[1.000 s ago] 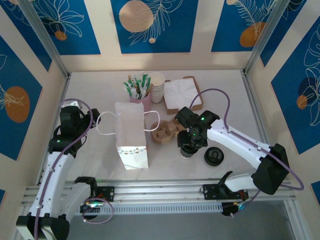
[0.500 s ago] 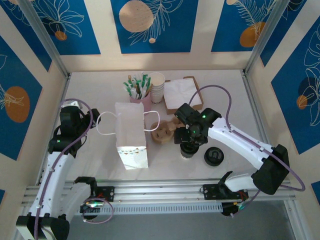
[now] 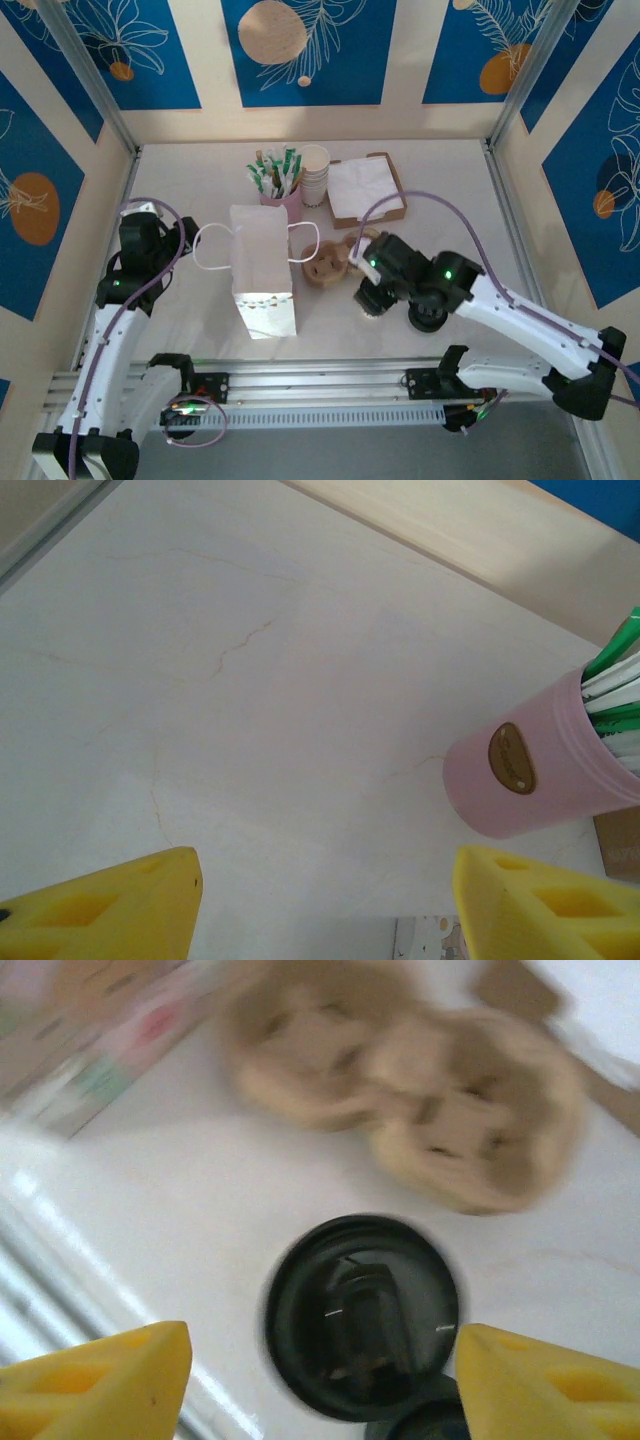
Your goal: Pack the takeout coffee
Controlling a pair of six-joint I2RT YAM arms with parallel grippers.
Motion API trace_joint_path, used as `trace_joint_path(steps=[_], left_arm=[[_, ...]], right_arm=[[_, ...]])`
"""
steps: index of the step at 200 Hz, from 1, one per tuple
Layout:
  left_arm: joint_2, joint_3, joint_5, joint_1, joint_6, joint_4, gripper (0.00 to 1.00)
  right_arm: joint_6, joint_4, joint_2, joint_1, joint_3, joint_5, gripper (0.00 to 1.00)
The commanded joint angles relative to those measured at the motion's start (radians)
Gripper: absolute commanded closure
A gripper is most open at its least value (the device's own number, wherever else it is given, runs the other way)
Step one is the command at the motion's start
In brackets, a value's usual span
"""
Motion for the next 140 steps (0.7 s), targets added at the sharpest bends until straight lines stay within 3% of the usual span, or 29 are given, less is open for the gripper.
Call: trace_joint_path(steps=[1,29,81,140], left_arm=[[-0.023,-0.012,-0.016,0.006,0.001,0.001,0.33],[-0.022,-0.013,-0.008,0.006,-0.001,0.004,0.32],[-0.023,-0.009,-0.011,0.006,-0.002,-0.001,0.29],[-0.025,-0.011,0.000,0.007,-0.002,0.003,0.28]], right_arm=[[-0.355,0.081,-0.063,0.018,-0.083,-0.123,0.26],[-0.376,0.085,-0.113,-0.134,-0.084,-0.300,0.26],[-0.499,0.069,-0.125,-0.312,-0.141,-0.429,0.15],[-0.454,0.145,-0.083,-0.344,-0.173,-0.422,0.13]])
